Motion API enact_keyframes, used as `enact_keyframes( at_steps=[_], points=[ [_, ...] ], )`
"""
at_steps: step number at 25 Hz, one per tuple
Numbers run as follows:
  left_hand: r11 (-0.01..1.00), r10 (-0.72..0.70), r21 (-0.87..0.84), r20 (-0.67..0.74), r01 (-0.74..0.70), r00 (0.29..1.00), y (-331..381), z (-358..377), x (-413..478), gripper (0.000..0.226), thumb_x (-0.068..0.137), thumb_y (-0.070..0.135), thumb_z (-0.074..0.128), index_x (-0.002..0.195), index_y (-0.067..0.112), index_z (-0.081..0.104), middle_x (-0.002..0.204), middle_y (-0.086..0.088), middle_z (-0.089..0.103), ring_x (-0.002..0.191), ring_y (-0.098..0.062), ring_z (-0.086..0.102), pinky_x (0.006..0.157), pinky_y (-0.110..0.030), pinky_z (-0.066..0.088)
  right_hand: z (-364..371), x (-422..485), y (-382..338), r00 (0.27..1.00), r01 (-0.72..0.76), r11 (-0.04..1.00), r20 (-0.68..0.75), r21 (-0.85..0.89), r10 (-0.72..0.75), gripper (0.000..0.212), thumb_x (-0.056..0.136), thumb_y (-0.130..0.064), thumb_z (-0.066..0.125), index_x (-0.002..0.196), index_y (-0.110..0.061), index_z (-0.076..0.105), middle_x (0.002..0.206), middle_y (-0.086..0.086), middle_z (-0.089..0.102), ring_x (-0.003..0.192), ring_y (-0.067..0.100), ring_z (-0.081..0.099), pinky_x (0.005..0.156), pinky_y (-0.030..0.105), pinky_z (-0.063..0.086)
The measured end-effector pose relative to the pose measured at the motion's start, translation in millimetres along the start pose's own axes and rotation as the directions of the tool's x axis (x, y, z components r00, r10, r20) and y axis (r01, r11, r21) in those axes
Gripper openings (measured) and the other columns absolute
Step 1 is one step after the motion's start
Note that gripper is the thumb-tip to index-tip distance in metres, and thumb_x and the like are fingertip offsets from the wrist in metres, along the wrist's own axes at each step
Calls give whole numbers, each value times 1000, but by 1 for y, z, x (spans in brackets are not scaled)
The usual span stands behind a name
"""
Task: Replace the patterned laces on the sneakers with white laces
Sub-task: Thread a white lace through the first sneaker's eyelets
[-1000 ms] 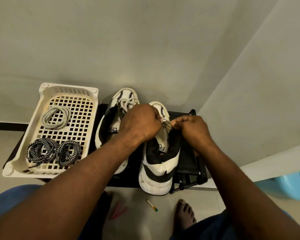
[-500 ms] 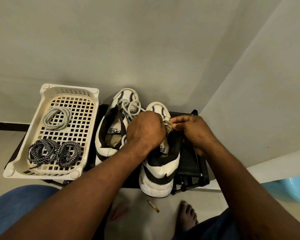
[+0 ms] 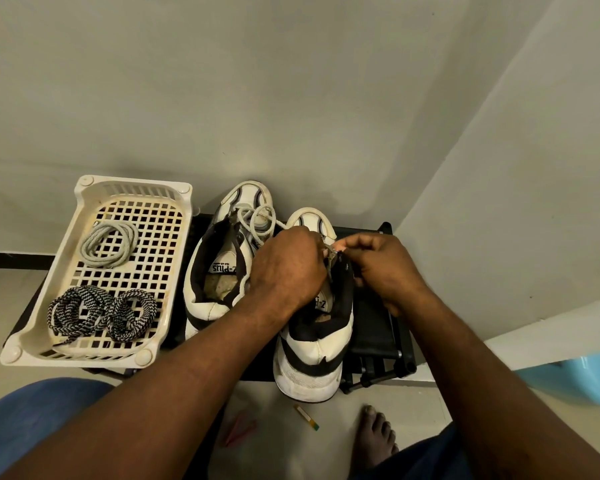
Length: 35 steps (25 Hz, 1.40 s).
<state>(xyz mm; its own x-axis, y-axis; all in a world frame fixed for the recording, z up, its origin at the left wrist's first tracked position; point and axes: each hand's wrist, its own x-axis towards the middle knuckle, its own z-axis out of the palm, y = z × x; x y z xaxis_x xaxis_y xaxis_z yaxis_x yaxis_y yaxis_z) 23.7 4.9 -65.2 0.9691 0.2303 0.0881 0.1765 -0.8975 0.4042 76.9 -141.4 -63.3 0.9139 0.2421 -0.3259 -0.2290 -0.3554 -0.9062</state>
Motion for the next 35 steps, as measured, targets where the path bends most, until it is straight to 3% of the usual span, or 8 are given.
enact_keyframes(
  at_steps=[7, 11, 14, 17, 24, 28, 32, 35],
  points=[
    [1000, 7, -6, 62, -7, 998, -7, -8, 1, 23, 98, 40, 59, 112, 32, 75, 109, -1, 63, 99, -26, 65, 81, -39, 56, 14, 4, -6, 926, 202, 950, -270, -238, -264, 13, 100, -16, 63, 91, -22, 71, 89, -8, 74, 86, 13, 70, 77, 31, 56],
    [995, 54, 77, 66, -59, 996, -8, -11, 1, 28, 96, 47, 60, 112, 30, 75, 113, -1, 58, 99, -25, 64, 79, -39, 56, -8, 0, -31, 942, 293, 752, -311, 591, -122, 21, 108, -8, 47, 92, -16, 58, 86, -3, 75, 80, 19, 74, 70, 29, 58],
    [993, 77, 88, 11, -78, 997, -9, -14, 3, 35, 91, 50, 65, 114, 27, 76, 117, -1, 55, 105, -23, 59, 82, -39, 55, -15, 3, -27, 891, 331, 939, -359, 92, -278, 18, 106, -7, 45, 99, -18, 58, 76, -4, 64, 68, 14, 58, 65, 31, 48],
    [997, 58, 56, 9, -59, 998, -8, -19, 2, 43, 84, 53, 68, 115, 24, 73, 122, -1, 51, 113, -23, 52, 88, -41, 53, -4, 2, -9, 921, 310, 811, -56, -496, -386, 15, 106, -15, 49, 110, -20, 63, 93, -1, 68, 82, 16, 61, 71, 31, 47],
    [994, -32, 105, -28, 34, 999, -7, -25, -13, 64, 83, 45, 74, 135, 23, 43, 137, -13, 40, 109, -31, 59, 83, -42, 58, -7, 5, -11, 971, 237, 715, 175, -658, -161, 21, 106, -28, 56, 86, -26, 64, 88, -5, 64, 81, 15, 59, 67, 30, 40],
    [994, -53, 91, -3, 53, 999, -10, -23, -11, 67, 86, 43, 72, 139, 21, 37, 139, -15, 42, 104, -34, 63, 81, -42, 58, -13, -7, -26, 914, 381, 916, 97, 122, -393, 20, 105, -12, 54, 91, -14, 68, 100, 5, 68, 85, 15, 58, 76, 30, 47],
    [996, -78, 33, -1, 78, 997, -7, -24, -11, 70, 86, 43, 72, 140, 21, 34, 136, -13, 45, 101, -35, 65, 75, -40, 54, -31, -16, -41, 894, 204, 547, 73, 812, -442, 23, 108, -17, 37, 92, -15, 53, 85, 2, 62, 66, 16, 58, 81, 37, 53],
    [994, -64, 91, -31, 66, 998, -4, -26, -13, 71, 87, 44, 73, 141, 23, 32, 140, -15, 37, 93, -35, 66, 64, -34, 46, -31, -8, -31, 930, 345, 938, -126, -24, -345, 3, 104, -23, 57, 103, -20, 57, 79, -1, 59, 62, 14, 53, 65, 34, 49]
  ],
)
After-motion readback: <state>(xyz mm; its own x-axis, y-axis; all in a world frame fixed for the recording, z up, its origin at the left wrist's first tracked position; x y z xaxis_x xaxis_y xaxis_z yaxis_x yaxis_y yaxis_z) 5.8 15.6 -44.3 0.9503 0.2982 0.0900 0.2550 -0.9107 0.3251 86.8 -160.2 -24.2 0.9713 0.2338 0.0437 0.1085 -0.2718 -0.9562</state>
